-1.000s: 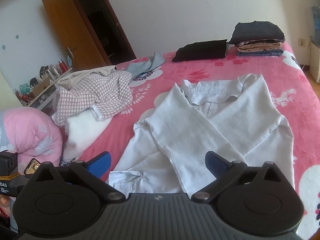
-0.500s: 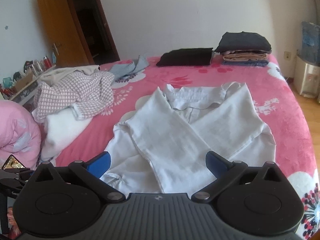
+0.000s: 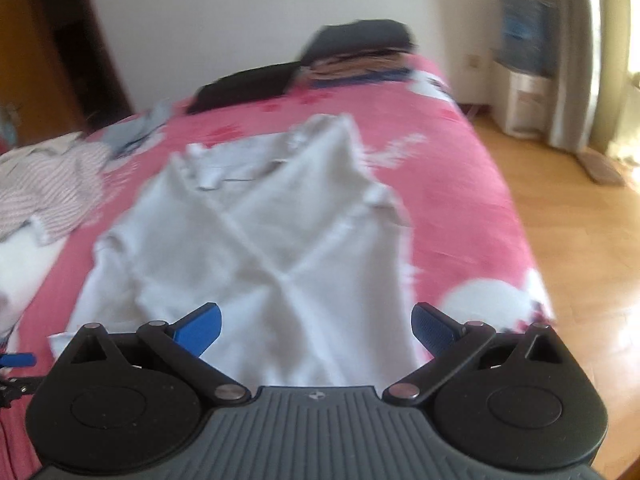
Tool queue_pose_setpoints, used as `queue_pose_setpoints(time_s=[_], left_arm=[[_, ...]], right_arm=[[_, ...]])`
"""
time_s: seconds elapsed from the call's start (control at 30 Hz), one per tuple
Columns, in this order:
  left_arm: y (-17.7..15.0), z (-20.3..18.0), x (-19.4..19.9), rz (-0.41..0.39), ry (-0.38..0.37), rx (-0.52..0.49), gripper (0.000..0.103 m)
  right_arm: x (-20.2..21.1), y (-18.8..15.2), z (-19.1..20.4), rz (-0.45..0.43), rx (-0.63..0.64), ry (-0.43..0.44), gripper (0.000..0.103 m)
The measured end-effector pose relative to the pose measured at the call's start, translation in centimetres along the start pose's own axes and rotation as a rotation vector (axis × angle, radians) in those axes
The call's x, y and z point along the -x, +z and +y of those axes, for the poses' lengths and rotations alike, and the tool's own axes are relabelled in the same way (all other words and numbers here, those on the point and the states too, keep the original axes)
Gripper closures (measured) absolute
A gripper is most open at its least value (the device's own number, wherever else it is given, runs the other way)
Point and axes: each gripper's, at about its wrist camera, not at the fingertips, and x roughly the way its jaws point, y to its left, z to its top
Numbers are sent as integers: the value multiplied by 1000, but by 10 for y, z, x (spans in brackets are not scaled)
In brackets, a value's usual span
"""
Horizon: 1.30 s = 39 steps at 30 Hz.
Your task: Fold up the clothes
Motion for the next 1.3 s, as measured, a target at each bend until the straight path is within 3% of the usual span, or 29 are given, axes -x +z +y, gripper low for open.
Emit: queue_pose_setpoints(time_s=[0.23,0.4,0.53,0.83,1.13,1.3], left_arm=[[6,13,-11,31,-63,48,1],[11,25,-12,33,-100,62,5],[17,36,-14,42,-144,82,6],[31,56,-24,44,-238,140,8],[45,64,-36,23,-240,168,24],[52,76,-40,10,-260,250,26]], right_arm=[[-9,-11,-94,56,-284,16,0],[-20,-25,-133,101,-465,99,5],[-35,-20,-133,125,-440,167,16],[-60,-5,-125,173,-386,233,27],[-67,-4,-120,211,-398,225,48],[-70,3,-123,200,-417,225,48]])
